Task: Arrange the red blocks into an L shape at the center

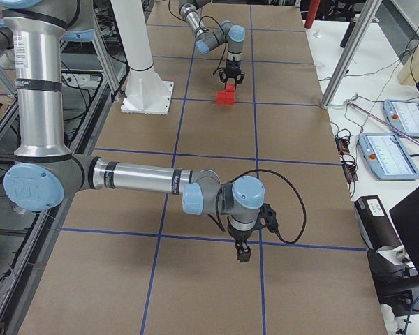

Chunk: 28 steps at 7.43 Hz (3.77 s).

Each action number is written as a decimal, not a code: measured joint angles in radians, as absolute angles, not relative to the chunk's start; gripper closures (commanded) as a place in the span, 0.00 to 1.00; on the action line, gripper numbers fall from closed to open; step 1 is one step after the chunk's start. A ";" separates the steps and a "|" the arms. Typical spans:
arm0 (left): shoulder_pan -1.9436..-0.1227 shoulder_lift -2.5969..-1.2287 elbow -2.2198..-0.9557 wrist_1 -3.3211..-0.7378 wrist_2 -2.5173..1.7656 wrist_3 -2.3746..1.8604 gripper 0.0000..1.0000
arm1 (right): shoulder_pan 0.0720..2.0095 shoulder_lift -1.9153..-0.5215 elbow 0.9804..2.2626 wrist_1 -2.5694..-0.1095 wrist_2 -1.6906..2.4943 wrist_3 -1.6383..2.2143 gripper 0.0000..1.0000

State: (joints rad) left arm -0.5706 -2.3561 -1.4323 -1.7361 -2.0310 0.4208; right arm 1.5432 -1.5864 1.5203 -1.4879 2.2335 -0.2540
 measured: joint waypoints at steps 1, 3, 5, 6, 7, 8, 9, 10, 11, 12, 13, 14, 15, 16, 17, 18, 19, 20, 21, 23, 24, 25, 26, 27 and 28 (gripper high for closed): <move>-0.569 -2.356 -1.432 -1.736 -2.031 0.420 1.00 | 1.543 -1.586 1.520 -1.488 2.233 -0.254 0.00; -0.565 -2.358 -1.430 -1.735 -2.031 0.413 1.00 | 1.543 -1.584 1.519 -1.488 2.233 -0.253 0.00; -0.561 -2.361 -1.428 -1.735 -2.031 0.407 1.00 | 1.543 -1.583 1.519 -1.488 2.233 -0.253 0.00; -0.557 -2.361 -1.426 -1.735 -2.030 0.399 1.00 | 1.543 -1.583 1.518 -1.488 2.233 -0.253 0.00; -0.554 -2.362 -1.424 -1.735 -2.029 0.390 1.00 | 1.543 -1.583 1.518 -1.488 2.233 -0.253 0.00; -0.551 -2.362 -1.421 -1.735 -2.029 0.381 1.00 | 1.543 -1.583 1.517 -1.488 2.233 -0.253 0.00; -0.550 -2.362 -1.420 -1.735 -2.028 0.377 1.00 | 1.543 -1.583 1.517 -1.488 2.233 -0.253 0.00; -0.549 -2.363 -1.420 -1.735 -2.027 0.375 1.00 | 1.543 -1.583 1.517 -1.488 2.233 -0.253 0.00; -0.548 -2.363 -1.419 -1.736 -2.027 0.374 1.00 | 1.543 -1.583 1.518 -1.488 2.233 -0.253 0.00; -0.547 -2.364 -1.419 -1.736 -2.027 0.370 1.00 | 1.543 -1.583 1.518 -1.488 2.233 -0.253 0.00; -0.545 -2.365 -1.419 -1.737 -2.028 0.366 0.97 | 1.543 -1.583 1.518 -1.488 2.233 -0.253 0.00; -0.545 -2.366 -1.419 -1.738 -2.029 0.363 0.93 | 1.543 -1.583 1.519 -1.488 2.233 -0.253 0.00; -0.545 -2.367 -1.418 -1.740 -2.029 0.363 0.90 | 1.543 -1.583 1.519 -1.488 2.233 -0.253 0.00; -0.545 -2.367 -1.416 -1.742 -2.030 0.362 0.86 | 1.543 -1.583 1.520 -1.488 2.233 -0.253 0.00; -0.545 -2.368 -1.414 -1.743 -2.030 0.362 0.73 | 1.543 -1.583 1.520 -1.488 2.233 -0.253 0.00; -0.546 -2.368 -1.412 -1.744 -2.030 0.362 0.44 | 1.543 -1.583 1.520 -1.488 2.233 -0.253 0.00; -0.546 -2.368 -1.412 -1.742 -2.030 0.361 0.13 | 1.543 -1.583 1.520 -1.488 2.233 -0.253 0.00; -0.546 -2.368 -1.410 -1.738 -2.028 0.355 0.01 | 1.543 -1.582 1.520 -1.488 2.234 -0.253 0.00; -0.546 -2.366 -1.410 -1.744 -2.030 0.335 0.01 | 1.543 -1.582 1.520 -1.488 2.233 -0.253 0.00; -0.546 -2.367 -1.415 -1.748 -2.032 0.302 0.00 | 1.543 -1.580 1.520 -1.488 2.233 -0.253 0.00; -0.546 -2.367 -1.420 -1.746 -2.032 0.297 0.00 | 1.543 -1.579 1.520 -1.488 2.233 -0.253 0.00; -0.549 -2.366 -1.436 -1.744 -2.032 0.294 0.00 | 1.543 -1.578 1.520 -1.488 2.233 -0.253 0.00; -0.556 -2.364 -1.463 -1.740 -2.032 0.292 0.00 | 1.542 -1.578 1.520 -1.488 2.233 -0.253 0.00; -0.571 -2.362 -1.489 -1.738 -2.031 0.284 0.00 | 1.542 -1.577 1.520 -1.488 2.233 -0.253 0.00; -0.596 -2.359 -1.503 -1.737 -2.031 0.263 0.00 | 1.542 -1.577 1.519 -1.488 2.233 -0.253 0.00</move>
